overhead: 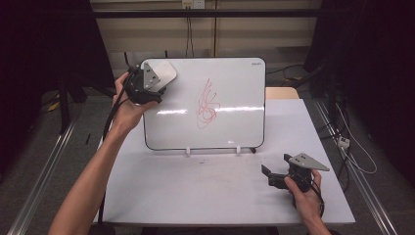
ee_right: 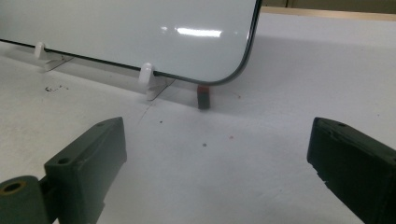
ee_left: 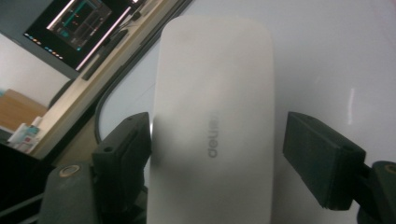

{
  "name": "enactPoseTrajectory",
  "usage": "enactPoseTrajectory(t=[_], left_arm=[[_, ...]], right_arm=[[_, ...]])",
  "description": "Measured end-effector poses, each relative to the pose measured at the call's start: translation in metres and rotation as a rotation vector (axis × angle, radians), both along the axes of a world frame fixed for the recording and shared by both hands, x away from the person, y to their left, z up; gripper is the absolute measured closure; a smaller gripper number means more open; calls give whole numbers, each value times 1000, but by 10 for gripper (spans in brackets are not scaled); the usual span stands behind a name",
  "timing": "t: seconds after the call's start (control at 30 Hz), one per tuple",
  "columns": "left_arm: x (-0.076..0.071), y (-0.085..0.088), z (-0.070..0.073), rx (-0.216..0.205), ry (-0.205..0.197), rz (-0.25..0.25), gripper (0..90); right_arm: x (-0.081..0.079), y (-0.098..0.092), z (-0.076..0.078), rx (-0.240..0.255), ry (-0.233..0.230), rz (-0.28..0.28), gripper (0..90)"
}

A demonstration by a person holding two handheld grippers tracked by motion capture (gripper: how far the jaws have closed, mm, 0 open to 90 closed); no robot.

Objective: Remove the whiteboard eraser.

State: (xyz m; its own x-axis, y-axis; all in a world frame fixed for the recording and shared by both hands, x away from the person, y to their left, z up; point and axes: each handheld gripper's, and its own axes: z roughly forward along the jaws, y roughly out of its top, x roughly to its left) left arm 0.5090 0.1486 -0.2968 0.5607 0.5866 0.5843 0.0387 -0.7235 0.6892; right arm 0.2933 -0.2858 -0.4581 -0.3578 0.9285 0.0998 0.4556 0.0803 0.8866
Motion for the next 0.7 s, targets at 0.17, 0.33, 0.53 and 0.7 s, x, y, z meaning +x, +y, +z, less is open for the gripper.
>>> enactPoseTrajectory(t=[0.17, 0.33, 0.53, 0.7], left_arm=[[5, -1, -3, 18, 4, 7, 261], [9, 1, -5, 9, 14, 9, 294], [8, -2, -4, 26, 12, 13, 299], [8, -3, -3, 29, 20, 21, 301]], right_arm=[[0, 0, 0, -1, 0, -1, 45], [0, 0, 0, -1, -1, -1, 45], [0, 0, -1, -1, 2, -1, 45], [0, 1, 0, -2, 2, 0, 45]])
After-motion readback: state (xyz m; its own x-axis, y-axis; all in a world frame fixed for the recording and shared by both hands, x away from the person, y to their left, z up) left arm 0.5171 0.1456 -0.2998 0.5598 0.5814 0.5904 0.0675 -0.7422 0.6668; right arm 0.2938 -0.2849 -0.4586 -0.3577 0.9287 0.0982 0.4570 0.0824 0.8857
